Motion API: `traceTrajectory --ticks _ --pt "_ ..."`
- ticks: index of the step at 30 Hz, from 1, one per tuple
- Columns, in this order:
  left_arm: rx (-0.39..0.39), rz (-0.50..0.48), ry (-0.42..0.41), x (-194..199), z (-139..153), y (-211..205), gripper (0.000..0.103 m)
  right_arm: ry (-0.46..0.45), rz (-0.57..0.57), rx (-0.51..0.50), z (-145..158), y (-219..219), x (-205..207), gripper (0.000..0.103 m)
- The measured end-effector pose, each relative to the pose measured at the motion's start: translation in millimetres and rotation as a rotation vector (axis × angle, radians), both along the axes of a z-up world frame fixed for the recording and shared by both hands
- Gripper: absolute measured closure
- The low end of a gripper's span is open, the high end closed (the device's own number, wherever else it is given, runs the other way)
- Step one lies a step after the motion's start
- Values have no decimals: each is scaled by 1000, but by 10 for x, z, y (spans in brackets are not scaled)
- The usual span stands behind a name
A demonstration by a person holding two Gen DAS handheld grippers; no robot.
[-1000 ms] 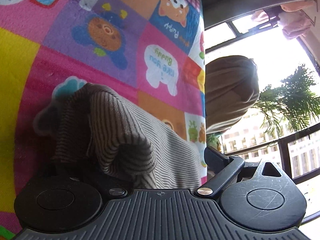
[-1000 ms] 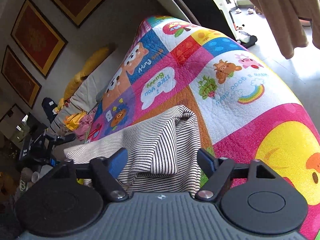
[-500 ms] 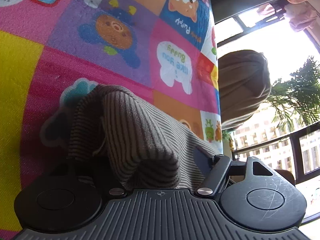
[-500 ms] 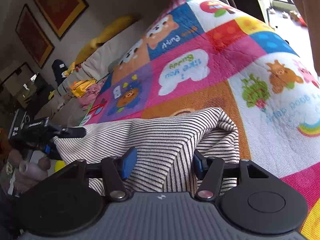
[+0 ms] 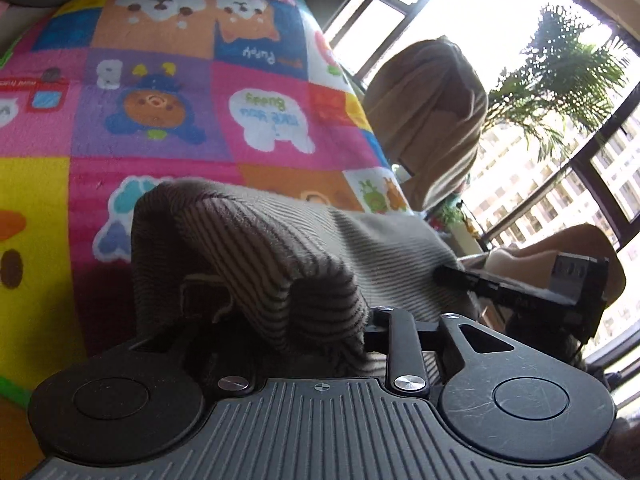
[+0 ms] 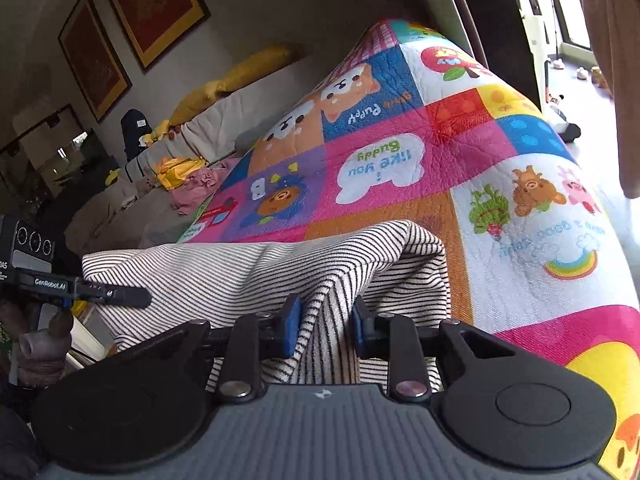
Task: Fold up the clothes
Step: 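Lay the folded end down and open both tools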
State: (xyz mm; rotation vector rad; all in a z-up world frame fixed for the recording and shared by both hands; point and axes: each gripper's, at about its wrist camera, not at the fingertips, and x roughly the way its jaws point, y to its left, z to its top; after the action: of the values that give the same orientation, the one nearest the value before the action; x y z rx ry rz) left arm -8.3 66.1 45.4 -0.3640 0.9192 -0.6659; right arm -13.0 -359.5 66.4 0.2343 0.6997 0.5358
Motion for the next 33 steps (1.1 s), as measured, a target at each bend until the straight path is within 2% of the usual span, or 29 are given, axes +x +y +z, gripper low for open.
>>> traceTrajectory --ticks 1,3,5,8,10,12,15,17,18,19,21,23,26,33 --pt "13 -19 15 -56 -79 -8 50 -2 -11 -33 -19 4 -20 78" --pt "33 -42 50 -126 -228 -11 44 10 -46 -125 -123 34 -6 78" --pt "15 -16 68 -130 -292 81 38 36 -61 -193 -265 43 24 78" --pt "-64 83 74 -48 -226 368 37 43 -63 -188 -314 13 24 77" --pt "-80 156 36 3 -104 536 25 34 -62 -203 -299 22 12 76" --pt "-76 166 4 37 -7 596 19 28 -58 -221 -313 44 -11 73" --pt "-87 115 38 81 -33 531 13 20 -61 -229 -307 56 -38 73" --pt "-65 61 73 93 -140 393 15 21 -66 -225 -292 51 -26 66" --pt "-52 32 86 95 -191 313 19 21 -67 -223 -285 49 -21 63" --pt "-36 2 88 89 -228 224 32 21 -67 -225 -285 49 -16 62" --pt "-29 -20 49 79 -198 151 49 20 -67 -234 -296 57 -12 61" --pt "-46 -31 0 71 -121 131 50 16 -69 -243 -308 65 -19 59" --pt "-114 -36 -56 62 71 209 51 4 -75 -257 -338 74 -36 52" --pt "-107 42 -100 99 215 347 43 3 -90 -247 -392 56 -44 41"
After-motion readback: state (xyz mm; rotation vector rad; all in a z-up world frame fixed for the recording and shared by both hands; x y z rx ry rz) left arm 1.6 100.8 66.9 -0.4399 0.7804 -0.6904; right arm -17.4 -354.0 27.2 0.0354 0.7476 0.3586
